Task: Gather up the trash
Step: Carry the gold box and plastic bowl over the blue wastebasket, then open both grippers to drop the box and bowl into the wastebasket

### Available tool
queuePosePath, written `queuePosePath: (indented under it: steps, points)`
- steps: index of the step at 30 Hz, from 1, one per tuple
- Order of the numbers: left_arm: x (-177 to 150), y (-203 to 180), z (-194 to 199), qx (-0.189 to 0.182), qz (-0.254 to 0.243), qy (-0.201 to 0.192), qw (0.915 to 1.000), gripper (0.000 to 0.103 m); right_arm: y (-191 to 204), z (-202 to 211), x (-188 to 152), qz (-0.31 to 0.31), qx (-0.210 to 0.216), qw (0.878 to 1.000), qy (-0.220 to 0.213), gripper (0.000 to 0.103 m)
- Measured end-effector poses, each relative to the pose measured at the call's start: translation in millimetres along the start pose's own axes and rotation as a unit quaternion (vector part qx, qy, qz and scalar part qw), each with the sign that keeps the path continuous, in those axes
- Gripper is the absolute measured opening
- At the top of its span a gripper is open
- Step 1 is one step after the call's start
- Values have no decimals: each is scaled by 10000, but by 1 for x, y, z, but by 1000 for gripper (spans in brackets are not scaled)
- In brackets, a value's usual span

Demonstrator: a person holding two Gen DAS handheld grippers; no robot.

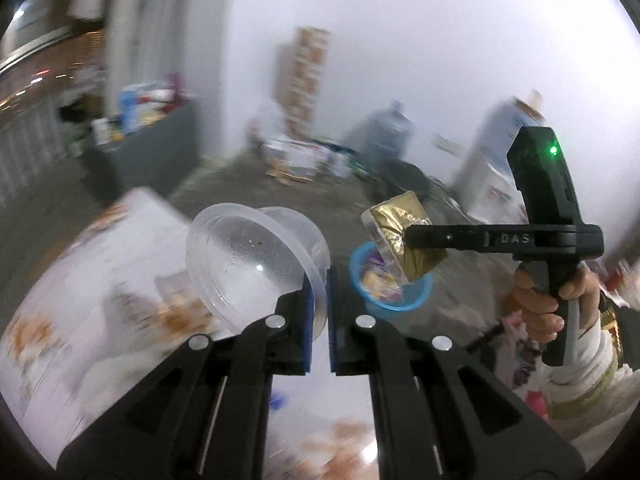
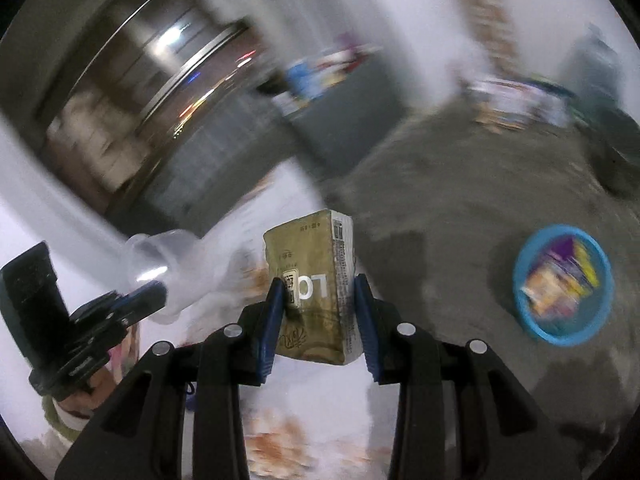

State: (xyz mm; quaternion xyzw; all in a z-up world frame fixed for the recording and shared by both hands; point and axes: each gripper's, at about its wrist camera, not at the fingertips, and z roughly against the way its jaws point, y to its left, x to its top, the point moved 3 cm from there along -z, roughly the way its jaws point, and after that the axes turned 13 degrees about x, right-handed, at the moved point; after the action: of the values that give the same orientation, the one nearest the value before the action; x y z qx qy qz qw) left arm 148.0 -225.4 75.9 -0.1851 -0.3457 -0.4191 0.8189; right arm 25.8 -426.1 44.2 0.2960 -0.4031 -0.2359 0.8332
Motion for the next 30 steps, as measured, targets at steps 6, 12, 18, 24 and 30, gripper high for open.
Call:
queuePosePath:
  steps: [6,12,18,24,30]
  points:
    - [30,-104,-89,-536,-794,610,9935,4,-132,74,-16,-1294,-892,9845,-784,35]
    - [29,-193,-191,-780,-1519,1278,9770,4,-236,83,-38,-2328,-1311,9591,-939,35]
    - [22,-238,-271,-933,-1694,1756,9653,7,-318,55,-39,-2929,-1547,9393,-887,38]
    - [28,-256,-327,-879,-1360,1930,9678,65,-392,24,-50,-3572,-1744,9136,-855,59]
    - [36,-241,-316,-868,-1244,1796,9720,66,-392,24,-58,-3572,-1832,9102,-1017,59]
